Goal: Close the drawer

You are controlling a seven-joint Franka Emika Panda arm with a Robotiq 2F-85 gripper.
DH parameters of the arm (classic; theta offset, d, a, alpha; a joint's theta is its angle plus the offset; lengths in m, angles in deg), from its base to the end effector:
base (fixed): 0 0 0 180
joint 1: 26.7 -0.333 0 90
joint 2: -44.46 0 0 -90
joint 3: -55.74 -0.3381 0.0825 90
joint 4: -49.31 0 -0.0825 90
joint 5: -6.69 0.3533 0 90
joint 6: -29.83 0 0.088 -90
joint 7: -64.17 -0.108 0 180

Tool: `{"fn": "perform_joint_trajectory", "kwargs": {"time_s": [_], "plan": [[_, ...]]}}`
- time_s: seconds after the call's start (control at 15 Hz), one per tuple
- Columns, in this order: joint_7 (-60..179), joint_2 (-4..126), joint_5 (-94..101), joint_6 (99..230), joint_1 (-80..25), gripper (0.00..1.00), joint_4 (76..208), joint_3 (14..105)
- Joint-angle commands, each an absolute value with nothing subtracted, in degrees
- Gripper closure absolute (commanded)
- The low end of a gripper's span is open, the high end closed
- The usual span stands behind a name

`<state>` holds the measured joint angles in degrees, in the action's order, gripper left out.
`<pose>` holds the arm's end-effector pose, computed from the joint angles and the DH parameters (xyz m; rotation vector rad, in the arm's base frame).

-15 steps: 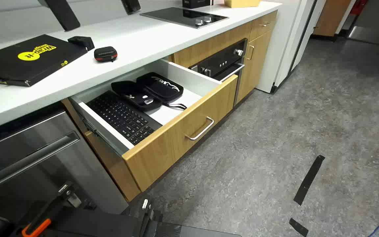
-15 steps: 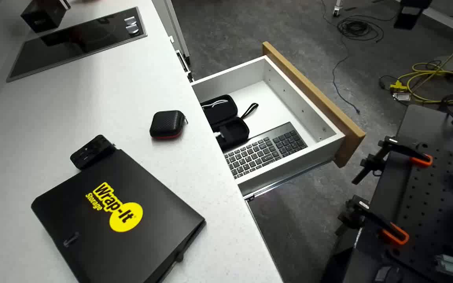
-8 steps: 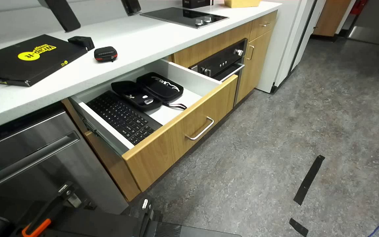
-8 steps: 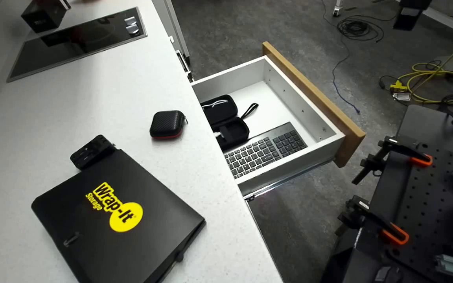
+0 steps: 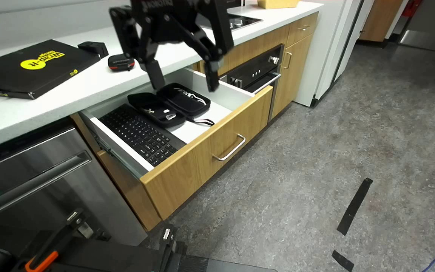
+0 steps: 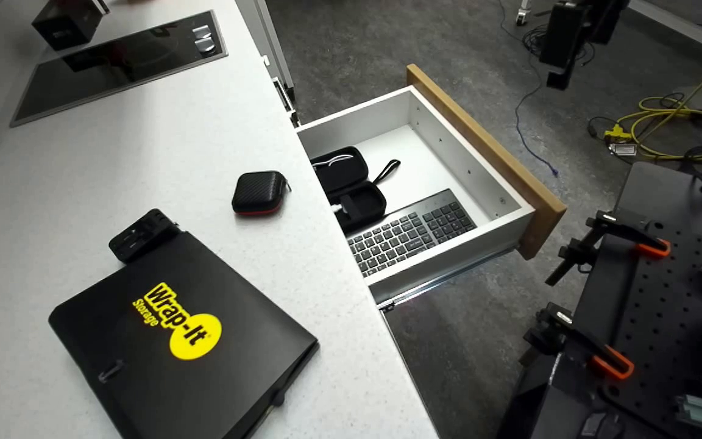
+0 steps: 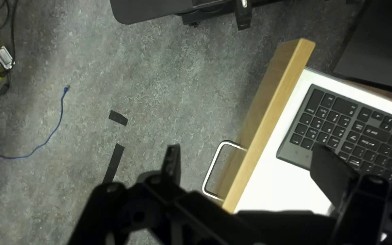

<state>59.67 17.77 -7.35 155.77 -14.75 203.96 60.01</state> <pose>0.3203 -0.1021 0.4090 2.9668 -0.3058 -0.0739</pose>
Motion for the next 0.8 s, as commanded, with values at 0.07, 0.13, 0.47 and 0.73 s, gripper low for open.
{"fn": "perform_joint_trajectory", "kwargs": {"time_s": [0.07, 0.13, 0.47, 0.73], "plan": [[54.4, 35.8, -8.5, 166.9, -11.1, 0.00, 196.9, 62.7], [53.5, 38.6, -8.2, 168.8, -10.7, 0.00, 195.6, 63.4], [55.4, 37.5, -7.6, 167.9, -12.1, 0.00, 197.2, 64.6], [51.6, 37.5, -10.9, 170.0, -11.7, 0.00, 197.5, 63.9]]}}
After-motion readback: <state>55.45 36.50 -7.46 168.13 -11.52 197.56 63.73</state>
